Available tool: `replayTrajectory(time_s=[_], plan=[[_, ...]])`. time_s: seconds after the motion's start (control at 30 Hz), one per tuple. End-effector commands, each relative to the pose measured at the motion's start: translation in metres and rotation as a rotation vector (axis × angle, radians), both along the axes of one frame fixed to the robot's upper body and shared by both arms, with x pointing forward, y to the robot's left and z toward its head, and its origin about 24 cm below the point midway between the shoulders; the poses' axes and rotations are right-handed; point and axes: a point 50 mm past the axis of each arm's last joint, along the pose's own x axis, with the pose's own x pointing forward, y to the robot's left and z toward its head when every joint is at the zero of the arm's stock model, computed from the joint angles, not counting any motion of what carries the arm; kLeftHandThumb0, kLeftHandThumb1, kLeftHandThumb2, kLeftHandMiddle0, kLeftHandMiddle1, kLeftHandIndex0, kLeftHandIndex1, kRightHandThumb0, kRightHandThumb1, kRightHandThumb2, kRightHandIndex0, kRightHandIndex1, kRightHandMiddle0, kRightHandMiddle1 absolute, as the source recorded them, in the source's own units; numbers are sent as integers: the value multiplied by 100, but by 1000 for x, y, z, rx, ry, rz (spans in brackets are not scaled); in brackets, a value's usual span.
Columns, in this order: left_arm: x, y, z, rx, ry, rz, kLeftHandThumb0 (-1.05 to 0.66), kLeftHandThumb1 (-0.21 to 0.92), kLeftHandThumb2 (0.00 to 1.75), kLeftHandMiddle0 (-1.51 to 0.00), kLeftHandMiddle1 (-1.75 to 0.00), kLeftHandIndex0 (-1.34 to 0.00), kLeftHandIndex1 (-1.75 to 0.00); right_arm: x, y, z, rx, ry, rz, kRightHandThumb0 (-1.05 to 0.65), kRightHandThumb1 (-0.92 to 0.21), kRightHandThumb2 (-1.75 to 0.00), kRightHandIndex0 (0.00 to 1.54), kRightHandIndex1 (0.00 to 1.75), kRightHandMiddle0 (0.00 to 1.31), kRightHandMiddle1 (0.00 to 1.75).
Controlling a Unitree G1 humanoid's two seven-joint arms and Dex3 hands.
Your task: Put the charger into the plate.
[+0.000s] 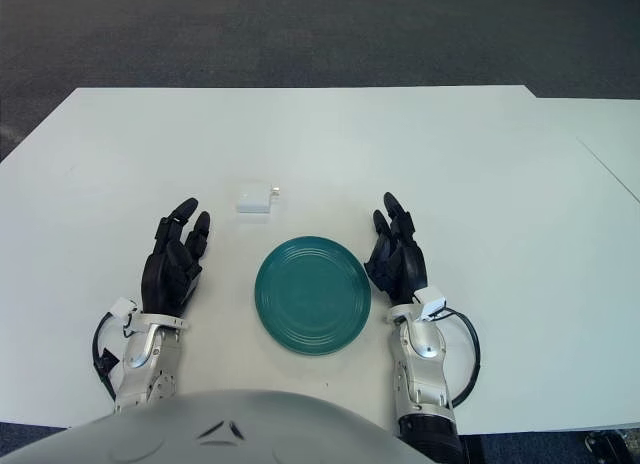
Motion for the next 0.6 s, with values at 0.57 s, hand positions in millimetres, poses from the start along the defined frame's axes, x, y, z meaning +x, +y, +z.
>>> replayTrajectory(time_s=[0.57], plan=[[43, 12, 73, 534, -189, 71, -94, 92, 93, -16, 0, 0, -52, -16, 1, -34, 33, 210, -26, -85, -92, -98, 17, 1, 0, 35]])
